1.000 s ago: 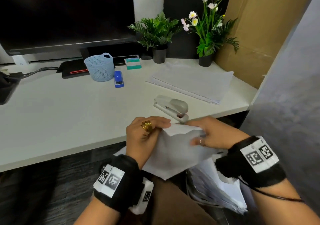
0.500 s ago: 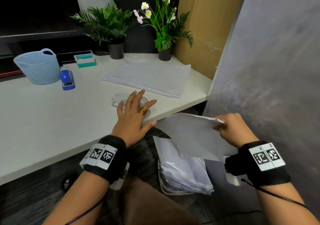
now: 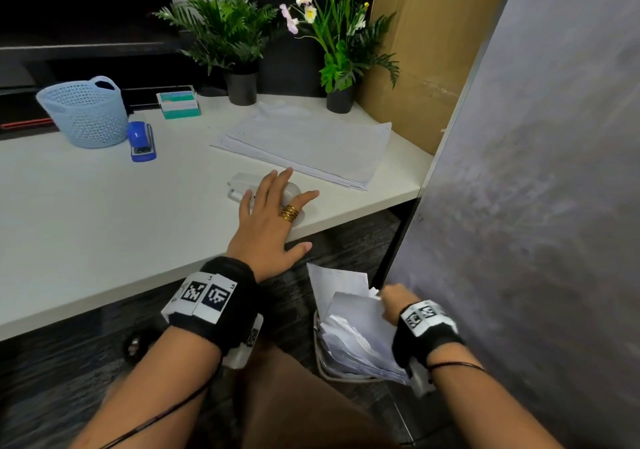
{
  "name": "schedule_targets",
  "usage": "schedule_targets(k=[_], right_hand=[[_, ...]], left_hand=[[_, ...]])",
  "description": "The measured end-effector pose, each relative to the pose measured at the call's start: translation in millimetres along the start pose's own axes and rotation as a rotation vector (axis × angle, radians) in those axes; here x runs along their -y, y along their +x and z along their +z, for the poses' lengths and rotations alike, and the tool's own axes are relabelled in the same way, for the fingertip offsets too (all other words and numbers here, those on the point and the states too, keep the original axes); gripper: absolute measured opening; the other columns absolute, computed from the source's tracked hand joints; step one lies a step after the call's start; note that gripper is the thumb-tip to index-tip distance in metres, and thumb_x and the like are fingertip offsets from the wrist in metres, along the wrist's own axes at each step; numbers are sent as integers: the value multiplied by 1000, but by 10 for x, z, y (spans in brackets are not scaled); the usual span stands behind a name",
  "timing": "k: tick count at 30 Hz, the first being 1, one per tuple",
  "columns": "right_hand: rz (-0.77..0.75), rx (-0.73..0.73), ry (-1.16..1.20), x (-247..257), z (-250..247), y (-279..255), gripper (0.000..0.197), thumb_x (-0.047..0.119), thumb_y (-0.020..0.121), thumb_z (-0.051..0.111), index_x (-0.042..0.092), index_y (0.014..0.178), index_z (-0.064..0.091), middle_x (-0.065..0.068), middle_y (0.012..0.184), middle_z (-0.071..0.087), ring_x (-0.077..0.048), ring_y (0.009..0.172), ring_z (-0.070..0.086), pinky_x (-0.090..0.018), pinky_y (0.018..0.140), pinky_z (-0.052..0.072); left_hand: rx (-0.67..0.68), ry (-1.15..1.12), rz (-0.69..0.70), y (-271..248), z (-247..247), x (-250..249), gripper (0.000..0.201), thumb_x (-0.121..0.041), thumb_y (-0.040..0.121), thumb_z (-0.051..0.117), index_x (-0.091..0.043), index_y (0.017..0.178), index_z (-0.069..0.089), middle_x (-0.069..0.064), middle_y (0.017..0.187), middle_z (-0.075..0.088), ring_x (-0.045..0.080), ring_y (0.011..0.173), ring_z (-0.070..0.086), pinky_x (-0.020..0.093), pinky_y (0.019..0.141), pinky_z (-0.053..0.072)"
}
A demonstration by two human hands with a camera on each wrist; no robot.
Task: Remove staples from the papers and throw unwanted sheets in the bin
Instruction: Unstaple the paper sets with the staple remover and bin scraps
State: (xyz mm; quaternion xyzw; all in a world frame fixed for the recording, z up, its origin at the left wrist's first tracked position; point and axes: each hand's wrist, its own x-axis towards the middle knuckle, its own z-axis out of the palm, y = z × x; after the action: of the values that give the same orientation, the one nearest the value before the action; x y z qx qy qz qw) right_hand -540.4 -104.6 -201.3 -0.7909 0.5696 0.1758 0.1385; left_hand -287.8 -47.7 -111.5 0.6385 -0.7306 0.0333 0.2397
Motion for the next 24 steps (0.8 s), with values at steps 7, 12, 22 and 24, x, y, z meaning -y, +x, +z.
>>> schedule_targets(k=[7, 12, 22, 24], right_hand=[[-135, -7, -211, 105, 596, 218, 52, 42, 79, 27, 15, 93, 69, -9, 102, 64, -29, 105, 55, -36, 98, 34], [-63, -176, -177, 190, 450, 216, 30, 22, 86, 40, 18, 99, 66, -5, 101, 66, -28, 101, 58, -34, 88, 37], [23, -603, 496, 410, -229, 93, 38, 47, 94, 45, 15, 89, 66, 2, 65, 59, -23, 70, 62, -24, 60, 39], [52, -843, 686, 457, -638, 3, 38, 39, 95, 46, 12, 76, 64, 3, 54, 49, -22, 59, 54, -24, 58, 36]], left_hand=[[12, 40, 5, 2, 3, 8, 83, -48, 72, 68, -40, 143, 25, 5, 156, -2, 23, 143, -8, 55, 112, 1], [-14, 45, 11, -4, 28, 4, 85, -46, 70, 71, -38, 141, 26, 6, 155, 3, 25, 143, -4, 57, 111, 5], [-6, 26, 10, -2, 7, 8, 86, -46, 70, 70, -42, 141, 21, 2, 155, 0, 24, 143, -6, 53, 112, 3], [-2, 21, 6, 2, 0, 4, 85, -46, 71, 70, -43, 141, 21, 2, 155, 0, 23, 143, -6, 52, 112, 2]])
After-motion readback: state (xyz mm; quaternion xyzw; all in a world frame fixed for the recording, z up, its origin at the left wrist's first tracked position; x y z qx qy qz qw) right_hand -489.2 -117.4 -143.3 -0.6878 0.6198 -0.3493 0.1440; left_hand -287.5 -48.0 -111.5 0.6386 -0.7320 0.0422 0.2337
